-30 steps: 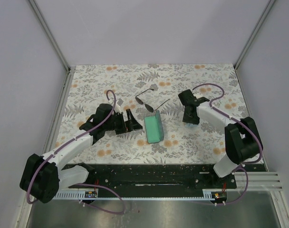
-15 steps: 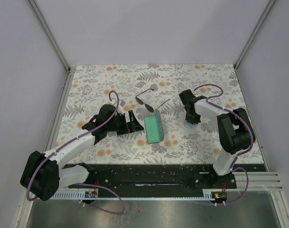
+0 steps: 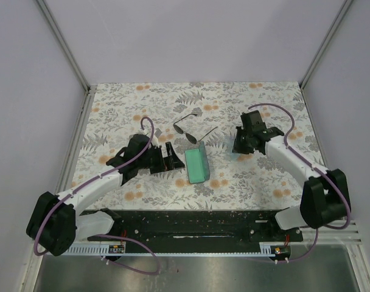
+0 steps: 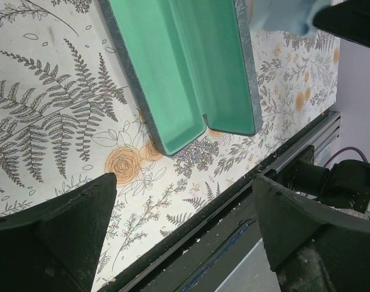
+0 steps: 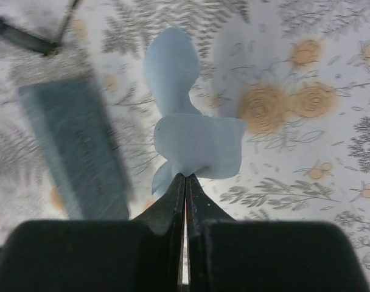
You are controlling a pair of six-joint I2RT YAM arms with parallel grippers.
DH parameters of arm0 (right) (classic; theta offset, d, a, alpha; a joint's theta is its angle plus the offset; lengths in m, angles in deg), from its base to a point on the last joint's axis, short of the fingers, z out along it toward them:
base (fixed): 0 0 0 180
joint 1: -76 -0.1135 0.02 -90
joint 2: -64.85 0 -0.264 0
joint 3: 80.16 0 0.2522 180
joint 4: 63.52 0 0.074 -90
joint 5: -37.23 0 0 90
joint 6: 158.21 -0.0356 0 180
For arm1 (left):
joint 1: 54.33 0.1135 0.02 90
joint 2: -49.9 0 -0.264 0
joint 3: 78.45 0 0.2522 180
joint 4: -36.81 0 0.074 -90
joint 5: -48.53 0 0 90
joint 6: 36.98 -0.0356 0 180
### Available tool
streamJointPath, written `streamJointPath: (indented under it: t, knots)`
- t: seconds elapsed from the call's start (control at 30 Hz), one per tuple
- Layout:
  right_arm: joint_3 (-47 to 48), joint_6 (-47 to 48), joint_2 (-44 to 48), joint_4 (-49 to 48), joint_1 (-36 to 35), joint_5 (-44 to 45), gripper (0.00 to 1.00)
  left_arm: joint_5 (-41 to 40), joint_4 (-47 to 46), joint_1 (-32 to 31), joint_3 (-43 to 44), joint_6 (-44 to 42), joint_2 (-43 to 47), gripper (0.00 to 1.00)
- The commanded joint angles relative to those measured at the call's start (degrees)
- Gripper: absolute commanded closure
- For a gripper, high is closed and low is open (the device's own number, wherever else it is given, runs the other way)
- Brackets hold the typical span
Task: Organize the sunglasses
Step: Pick up the glasses cleaning cloth from the center of the board, then set down the glasses cleaning cloth at the center of the board, then move the opened sunglasses case to the center of the board.
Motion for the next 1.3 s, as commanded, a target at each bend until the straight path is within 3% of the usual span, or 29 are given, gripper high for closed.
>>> streamJointPath:
  t: [0.0,0.07,0.17,0.2,0.23,0.27,0.3,0.43,0.73,0.9,1.27]
  knots:
    - [-1.91,3.25,9.67,-3.33,0.19,-15.32,1.0,-1.5,-2.97,-0.48,2.4,-0.89,-0.32,0.04]
    - [-3.49,2.73,12.58,-2.28,0.19,-14.29,0.99,-1.59,-3.06,-0.83,2.58,-0.8,-0.76,0.04]
    - [-6.83,-0.52,12.42,0.18,1.94,-9.54,0.74,-1.85,-3.15,-1.44,2.93,-0.72,-1.11,0.04]
    - [-7.8,-2.18,11.72,1.06,2.99,-7.44,0.52,-1.94,-3.15,-1.62,3.01,-0.63,-1.28,0.04]
    - [-8.85,-4.11,10.84,2.63,3.87,-3.94,0.22,-2.03,-3.15,-1.8,3.1,-0.71,-1.37,0.04]
    - [-9.91,-5.18,10.4,3.34,4.05,-0.95,0.09,-2.11,-3.15,-2.06,3.19,-0.72,-1.46,0.04]
    - [-10.79,-5.97,10.39,3.35,4.14,0.73,0.06,-2.12,-3.15,-2.32,3.28,-0.8,-1.63,0.04]
    - [-13.52,-5.89,12.59,-0.15,4.14,-1.44,0.09,-3.08,-2.89,-3.46,4.15,-1.59,-2.86,0.05]
    - [-12.91,-2.02,9.61,-6.32,3.62,-11.47,0.52,-6.95,-1.31,-8.56,9.07,-3.35,-7.52,0.09]
    - [-10.8,-1.58,4.78,-7.72,-0.77,-8.84,0.54,-10.72,-0.6,-8.65,9.78,-4.14,-11.3,0.26]
    - [-2.45,-3.25,-5.33,-5.88,-8.07,1.8,0.59,-18.37,-0.6,-8.48,14.79,-2.48,-23.07,0.3]
